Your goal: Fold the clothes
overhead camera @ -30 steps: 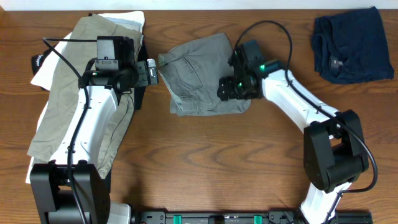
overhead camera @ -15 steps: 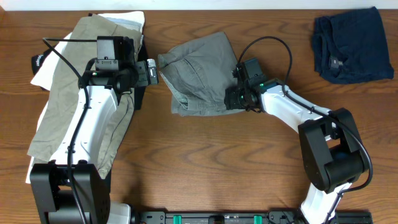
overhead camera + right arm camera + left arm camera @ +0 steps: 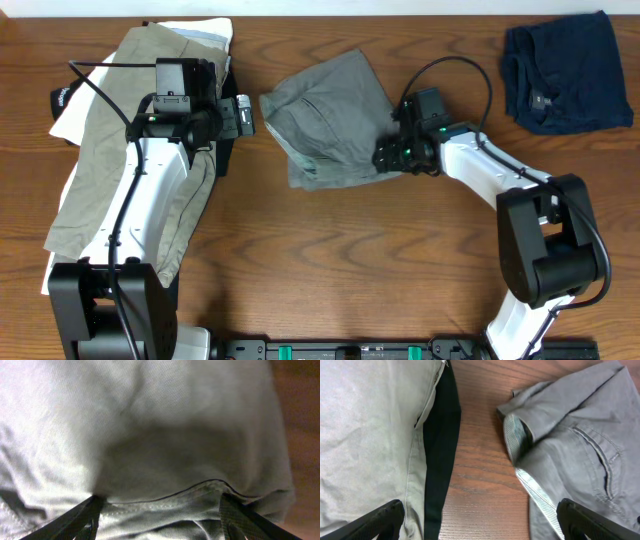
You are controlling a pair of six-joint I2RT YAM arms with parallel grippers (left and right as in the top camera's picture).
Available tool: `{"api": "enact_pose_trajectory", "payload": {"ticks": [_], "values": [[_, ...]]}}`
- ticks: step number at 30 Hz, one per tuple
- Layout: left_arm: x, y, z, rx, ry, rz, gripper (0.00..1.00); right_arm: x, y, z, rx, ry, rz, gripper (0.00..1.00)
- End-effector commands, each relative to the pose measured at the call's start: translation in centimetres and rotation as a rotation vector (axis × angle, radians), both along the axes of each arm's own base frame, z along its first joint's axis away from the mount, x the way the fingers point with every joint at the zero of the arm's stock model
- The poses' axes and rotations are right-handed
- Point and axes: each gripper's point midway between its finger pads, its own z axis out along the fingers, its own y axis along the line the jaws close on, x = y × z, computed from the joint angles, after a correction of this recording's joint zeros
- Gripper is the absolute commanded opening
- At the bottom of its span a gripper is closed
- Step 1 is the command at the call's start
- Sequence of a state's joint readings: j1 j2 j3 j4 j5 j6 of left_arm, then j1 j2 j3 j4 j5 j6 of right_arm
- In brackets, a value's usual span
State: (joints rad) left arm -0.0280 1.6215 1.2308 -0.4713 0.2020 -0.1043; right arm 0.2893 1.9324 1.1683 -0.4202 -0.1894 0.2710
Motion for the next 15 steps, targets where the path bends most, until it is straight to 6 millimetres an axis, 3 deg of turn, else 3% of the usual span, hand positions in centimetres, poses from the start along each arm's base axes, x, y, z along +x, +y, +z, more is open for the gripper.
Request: {"api": "enact_pose_trajectory", "payload": {"ticks": [1,6,11,13,15], "values": [[0.1,0.4,-0.6,0.014,0.012,0.007,0.98,2.0,-4.9,-0.5,-0.150,-0.073,-0.077,0.73],[0.1,0.4,-0.5,0.013,0.011,0.007,0.98,6.0,-7.9,-1.1,-0.155,-0.191,-0.170,0.72],[0.1,0.4,-0.5,0.014,0.010,0.007,0.98,8.9,-12.5,-1.9,-0.192,-0.270,-0.288,0.76],[0.2,0.4,-0.5,0.013,0.007,0.007,0.98,9.8,-14.1,-1.1,-0.185,-0.281,-0.318,0.81],[0.2,0.4,-0.5,0.013,0.004,0.007,0.98,10.5,-14.2,1.1,-0.159,-0.286,-0.273,0.82]]}}
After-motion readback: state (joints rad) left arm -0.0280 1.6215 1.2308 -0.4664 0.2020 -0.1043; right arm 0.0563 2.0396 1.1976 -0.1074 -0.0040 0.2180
